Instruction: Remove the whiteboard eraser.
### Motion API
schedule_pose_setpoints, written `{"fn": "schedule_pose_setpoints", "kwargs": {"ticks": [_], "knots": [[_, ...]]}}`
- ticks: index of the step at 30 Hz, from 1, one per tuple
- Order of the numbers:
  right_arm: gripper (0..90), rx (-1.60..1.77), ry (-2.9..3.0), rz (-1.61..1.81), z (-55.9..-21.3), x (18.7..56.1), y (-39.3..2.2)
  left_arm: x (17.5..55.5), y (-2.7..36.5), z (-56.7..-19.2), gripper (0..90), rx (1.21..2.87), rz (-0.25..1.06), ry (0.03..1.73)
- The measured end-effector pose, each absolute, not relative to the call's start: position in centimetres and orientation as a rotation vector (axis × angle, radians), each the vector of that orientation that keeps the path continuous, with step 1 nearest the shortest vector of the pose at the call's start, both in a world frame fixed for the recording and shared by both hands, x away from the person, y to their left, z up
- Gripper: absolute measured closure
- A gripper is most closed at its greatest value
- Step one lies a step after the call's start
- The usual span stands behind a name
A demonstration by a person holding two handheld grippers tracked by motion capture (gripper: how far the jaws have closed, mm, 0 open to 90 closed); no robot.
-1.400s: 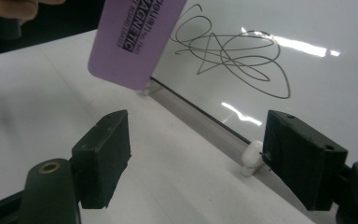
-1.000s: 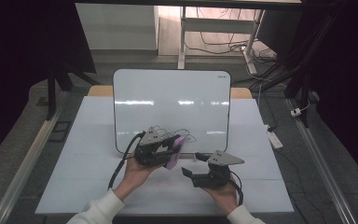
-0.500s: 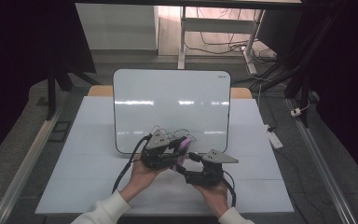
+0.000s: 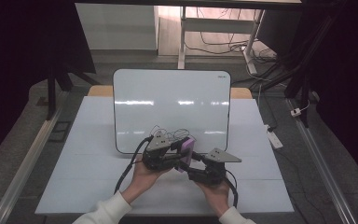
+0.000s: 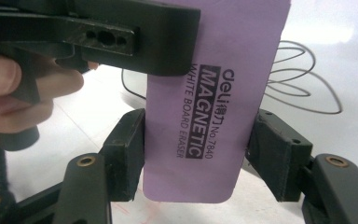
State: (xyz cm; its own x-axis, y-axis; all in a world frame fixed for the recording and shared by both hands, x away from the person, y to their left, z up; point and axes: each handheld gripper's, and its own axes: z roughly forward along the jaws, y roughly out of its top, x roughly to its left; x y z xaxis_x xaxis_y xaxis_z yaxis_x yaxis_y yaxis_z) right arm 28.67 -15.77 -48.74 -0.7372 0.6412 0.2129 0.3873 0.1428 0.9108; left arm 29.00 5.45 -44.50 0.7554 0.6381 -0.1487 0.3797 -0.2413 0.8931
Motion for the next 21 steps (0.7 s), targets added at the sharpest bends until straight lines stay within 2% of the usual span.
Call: {"fn": "schedule_pose_setpoints", "kwargs": {"ticks": [2, 4, 5, 6, 10, 21], "knots": [[39.1, 0.988, 2.193, 1.604, -48.6, 28.6, -15.8, 29.0, 5.6, -44.5, 56.3, 1.864, 0.303, 0.787], [39.3, 0.967, 2.198, 1.578, -48.4, 28.6, -15.8, 29.1, 5.9, -44.4, 47.8, 1.857, 0.294, 0.793], [39.4, 0.942, 2.202, 1.554, -48.3, 28.6, -16.0, 29.1, 6.2, -44.3, 40.2, 1.849, 0.295, 0.798], [39.4, 0.942, 2.202, 1.554, -48.3, 28.6, -16.0, 29.0, 6.6, -44.1, 40.2, 1.840, 0.293, 0.800], [39.5, 0.910, 2.212, 1.520, -48.1, 28.8, -16.4, 28.5, 8.9, -43.4, 30.8, 1.846, 0.303, 0.806], [39.6, 0.837, 2.243, 1.471, -48.0, 29.8, -18.0, 25.7, 18.0, -45.8, 29.6, 1.883, 0.357, 0.983]]}}
